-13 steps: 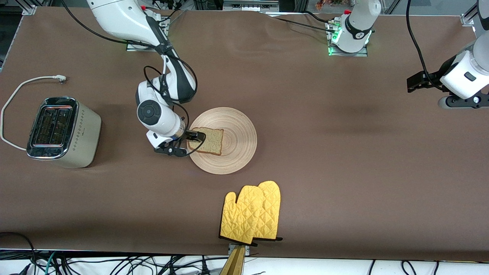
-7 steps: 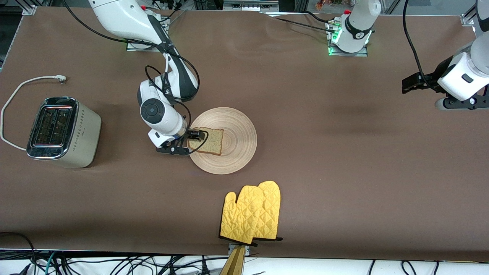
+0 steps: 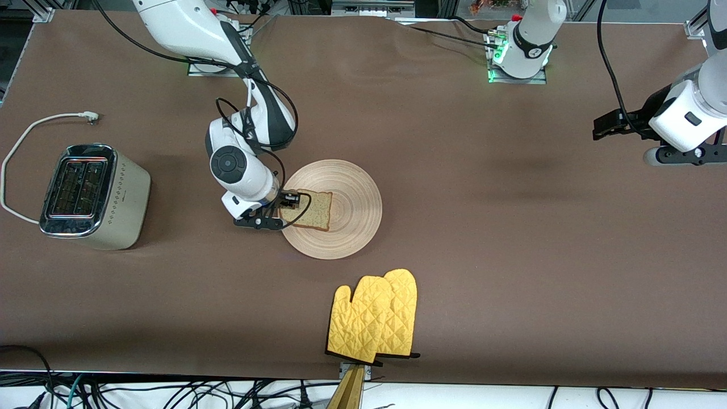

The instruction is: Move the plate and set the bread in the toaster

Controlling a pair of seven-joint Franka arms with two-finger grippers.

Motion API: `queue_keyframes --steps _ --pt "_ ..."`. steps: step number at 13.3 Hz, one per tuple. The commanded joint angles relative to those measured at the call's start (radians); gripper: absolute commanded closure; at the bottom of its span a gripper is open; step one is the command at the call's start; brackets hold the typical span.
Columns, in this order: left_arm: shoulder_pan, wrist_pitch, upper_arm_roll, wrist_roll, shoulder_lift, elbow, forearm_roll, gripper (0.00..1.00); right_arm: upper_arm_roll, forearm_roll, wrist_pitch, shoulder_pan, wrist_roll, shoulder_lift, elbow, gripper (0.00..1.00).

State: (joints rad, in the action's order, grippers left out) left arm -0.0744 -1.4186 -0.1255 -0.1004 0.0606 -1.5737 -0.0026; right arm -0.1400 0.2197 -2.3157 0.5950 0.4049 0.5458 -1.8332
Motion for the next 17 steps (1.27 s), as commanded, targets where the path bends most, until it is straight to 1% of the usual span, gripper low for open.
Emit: queue_keyframes --steps 1,2,3,5,7,8,9,10,12,13,14,16,17 --pt "-0.007 0.0 0.001 -0.009 0.002 0.023 -0.02 0.0 -0.004 -0.011 0.012 0.008 -0.009 -0.007 -0.006 0.83" --pt "-0.022 -0.002 0.001 0.004 0.004 0.033 -0.022 0.0 -0.004 -0.011 0.012 0.008 -0.009 -0.007 -0.006 0.97" --pt "-0.03 -0.012 0.001 0.004 0.008 0.04 -0.022 0.0 -0.003 -0.011 0.012 0.008 -0.008 -0.007 -0.006 1.0" --pt "-0.03 -0.051 0.0 -0.007 0.018 0.04 -0.02 0.0 -0.003 -0.01 0.013 0.019 -0.008 -0.006 -0.006 1.0" --pt "-0.027 -0.054 -0.003 -0.012 0.031 0.04 -0.02 0.0 -0.006 -0.01 0.013 0.02 -0.008 -0.009 -0.006 1.0" --pt "-0.025 -0.062 -0.003 -0.012 0.042 0.04 -0.02 0.0 -0.01 -0.011 0.027 0.019 -0.009 -0.019 -0.005 1.0" --pt "-0.027 -0.063 -0.003 -0.012 0.042 0.041 -0.017 0.0 -0.021 -0.019 0.068 0.019 -0.009 -0.035 0.018 1.0" --pt "-0.028 -0.063 -0.002 -0.012 0.044 0.041 -0.013 0.0 -0.045 -0.057 0.15 0.019 -0.011 -0.049 0.064 1.0" --pt "-0.027 -0.072 -0.002 -0.012 0.053 0.04 -0.011 0.0 -0.082 -0.127 0.42 0.011 -0.015 -0.049 0.251 1.0" --pt "-0.025 -0.08 -0.003 -0.012 0.056 0.04 -0.01 0.0 -0.093 -0.155 0.534 0.005 -0.017 -0.047 0.34 1.0" --pt "-0.025 -0.082 -0.005 -0.012 0.056 0.04 -0.011 0.0 -0.105 -0.18 0.614 -0.001 -0.018 -0.047 0.397 1.0" --pt "-0.027 -0.082 -0.005 -0.012 0.056 0.038 -0.008 0.0 -0.147 -0.242 0.743 -0.003 -0.026 -0.049 0.474 1.0" --pt "-0.025 -0.083 -0.006 -0.013 0.057 0.038 -0.008 0.0 -0.165 -0.291 0.801 -0.003 -0.058 -0.049 0.514 1.0"
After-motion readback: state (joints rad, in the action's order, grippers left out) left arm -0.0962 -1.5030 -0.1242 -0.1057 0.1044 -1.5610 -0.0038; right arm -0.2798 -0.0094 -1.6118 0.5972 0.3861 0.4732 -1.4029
